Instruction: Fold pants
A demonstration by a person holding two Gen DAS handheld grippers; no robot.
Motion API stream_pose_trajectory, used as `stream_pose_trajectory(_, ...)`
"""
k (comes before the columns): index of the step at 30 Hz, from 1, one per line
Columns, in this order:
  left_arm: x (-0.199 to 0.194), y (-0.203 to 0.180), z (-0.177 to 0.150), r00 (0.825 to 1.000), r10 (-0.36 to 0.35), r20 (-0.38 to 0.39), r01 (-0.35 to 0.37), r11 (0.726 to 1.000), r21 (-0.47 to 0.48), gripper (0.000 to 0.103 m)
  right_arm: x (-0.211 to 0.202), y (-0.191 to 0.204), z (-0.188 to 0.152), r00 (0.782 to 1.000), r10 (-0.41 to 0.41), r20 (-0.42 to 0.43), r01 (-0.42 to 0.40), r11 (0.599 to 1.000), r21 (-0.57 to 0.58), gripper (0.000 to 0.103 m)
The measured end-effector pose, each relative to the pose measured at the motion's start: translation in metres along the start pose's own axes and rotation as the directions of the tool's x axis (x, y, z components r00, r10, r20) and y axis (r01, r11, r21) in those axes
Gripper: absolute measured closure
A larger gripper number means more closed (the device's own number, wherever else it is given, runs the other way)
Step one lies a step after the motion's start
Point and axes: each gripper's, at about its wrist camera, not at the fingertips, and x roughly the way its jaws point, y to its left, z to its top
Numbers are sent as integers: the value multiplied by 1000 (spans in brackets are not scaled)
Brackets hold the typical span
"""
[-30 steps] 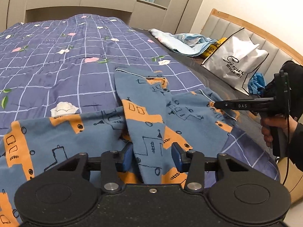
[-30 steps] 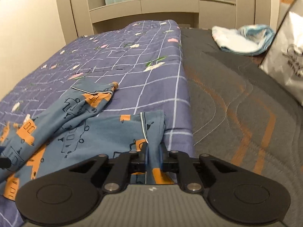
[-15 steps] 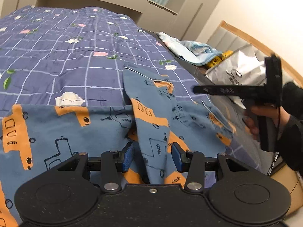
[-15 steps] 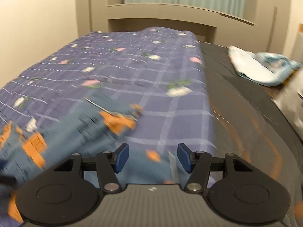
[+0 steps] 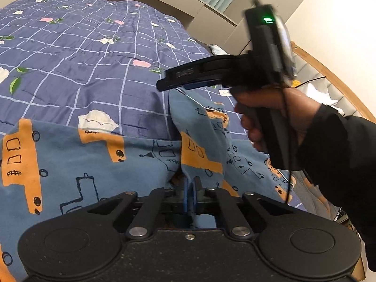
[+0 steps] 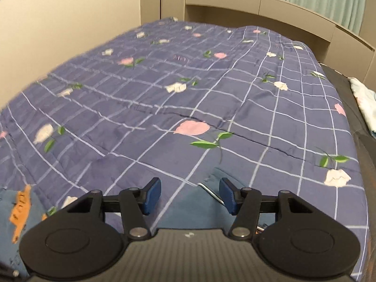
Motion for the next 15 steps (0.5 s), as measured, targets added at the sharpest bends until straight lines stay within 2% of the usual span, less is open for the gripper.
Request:
stream_pose_trajectory(2, 0, -1, 0, 1000, -4, 3, 4, 1000, 4, 102, 6, 2, 0, 999, -31, -16, 31, 1000, 5, 53)
stream_pose_trajectory(5, 0, -4, -1, 1000, 1, 6, -1, 1000, 16, 103, 10, -1, -4, 997, -72, -33, 73, 997, 30, 73)
stream_pose_trajectory(7, -1, -6, 0, 1000, 3, 10, -3, 1000, 22, 103, 10, -5, -6, 997, -75, -30, 77, 996, 54, 81)
stream_pose_trajectory(8, -3, -6, 0, 1000, 4, 14, -5, 1000, 27, 103, 8, -7, -8, 997, -73, -26, 75, 995, 65, 92)
stream_pose_trajectory(9, -4, -8, 0, 1000, 7, 16, -7, 999, 33, 103, 5, -10, -9, 998, -63, -19, 64, 995, 76, 98)
stream_pose_trajectory(15, -11, -21, 1, 999, 10, 38, -14, 996, 87, 103, -22, -20, -16, 997, -50, 55, 44, 992, 115, 100)
